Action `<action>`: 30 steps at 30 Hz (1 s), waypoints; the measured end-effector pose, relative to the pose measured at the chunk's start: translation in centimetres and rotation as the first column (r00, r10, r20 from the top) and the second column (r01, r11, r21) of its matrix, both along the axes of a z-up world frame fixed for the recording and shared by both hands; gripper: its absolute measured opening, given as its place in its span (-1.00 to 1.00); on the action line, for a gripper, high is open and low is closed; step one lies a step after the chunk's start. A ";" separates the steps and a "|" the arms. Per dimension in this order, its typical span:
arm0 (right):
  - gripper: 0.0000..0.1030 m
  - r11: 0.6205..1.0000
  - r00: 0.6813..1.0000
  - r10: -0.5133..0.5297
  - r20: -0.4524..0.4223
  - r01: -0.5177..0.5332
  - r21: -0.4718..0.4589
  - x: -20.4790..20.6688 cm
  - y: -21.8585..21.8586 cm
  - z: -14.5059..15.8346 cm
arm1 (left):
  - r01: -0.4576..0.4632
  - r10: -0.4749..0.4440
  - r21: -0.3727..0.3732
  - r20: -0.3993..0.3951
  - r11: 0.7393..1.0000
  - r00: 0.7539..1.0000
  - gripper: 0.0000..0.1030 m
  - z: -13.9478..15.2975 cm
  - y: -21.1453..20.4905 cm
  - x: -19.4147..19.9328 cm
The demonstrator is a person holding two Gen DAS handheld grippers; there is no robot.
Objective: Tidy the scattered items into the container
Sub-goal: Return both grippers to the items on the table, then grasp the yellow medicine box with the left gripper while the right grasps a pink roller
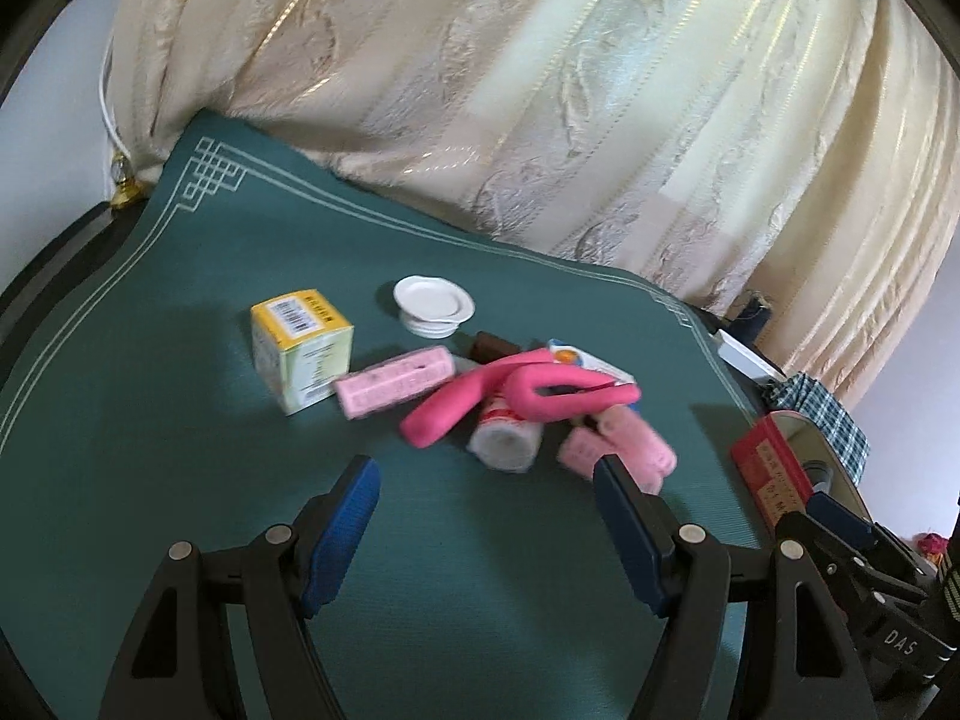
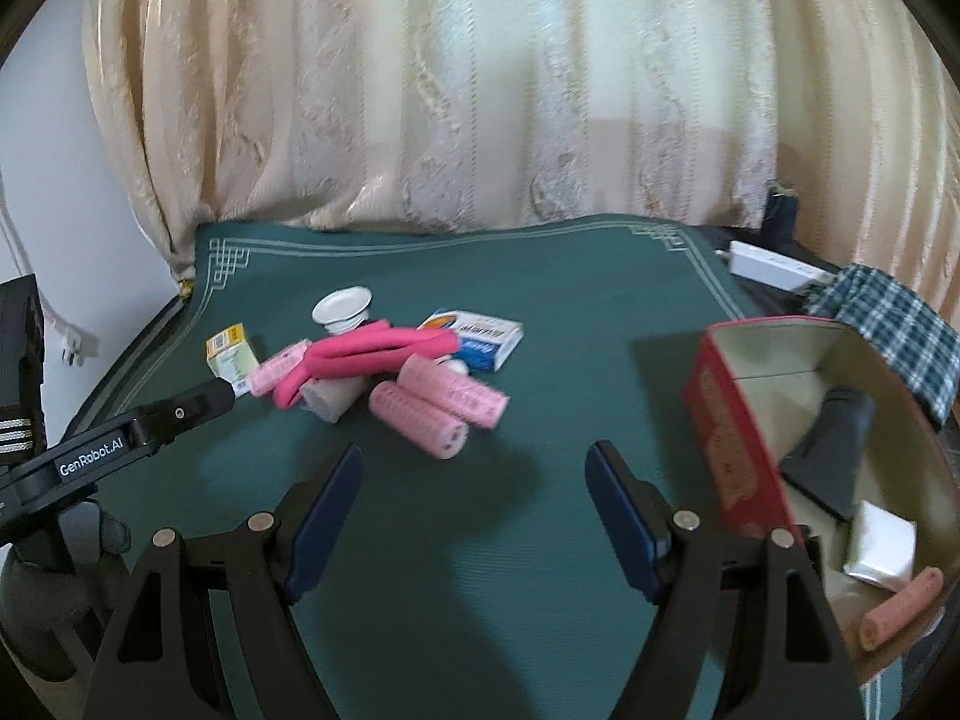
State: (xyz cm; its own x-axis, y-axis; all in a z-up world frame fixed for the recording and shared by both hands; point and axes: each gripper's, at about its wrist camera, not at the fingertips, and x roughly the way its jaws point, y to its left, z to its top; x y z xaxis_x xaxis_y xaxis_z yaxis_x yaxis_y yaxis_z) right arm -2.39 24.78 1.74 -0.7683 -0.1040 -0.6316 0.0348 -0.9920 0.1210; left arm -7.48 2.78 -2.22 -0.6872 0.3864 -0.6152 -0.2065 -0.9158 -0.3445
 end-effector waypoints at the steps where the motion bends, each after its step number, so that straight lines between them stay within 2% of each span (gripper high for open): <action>1: 0.55 1.000 1.000 0.004 0.008 -0.004 0.001 -0.3 -0.3 -0.2 | -0.002 0.002 0.000 0.005 1.000 1.000 0.46 -0.2 -0.1 -0.2; 12: 0.55 1.000 0.998 0.012 0.066 -0.013 0.007 -1.6 -1.3 -2.1 | -0.033 0.034 -0.094 0.004 0.995 0.999 0.46 -1.6 0.0 -0.8; 23: 0.55 1.000 0.995 0.008 0.099 -0.006 -0.018 -2.1 -0.8 -3.1 | -0.077 0.082 -0.096 0.044 0.992 0.996 0.46 -2.2 -1.1 -1.7; 30: 0.55 0.999 0.994 0.021 0.106 -0.016 -0.047 -2.4 -0.6 -3.7 | -0.137 0.144 -0.122 0.046 0.983 0.989 0.46 -1.1 -2.5 -5.0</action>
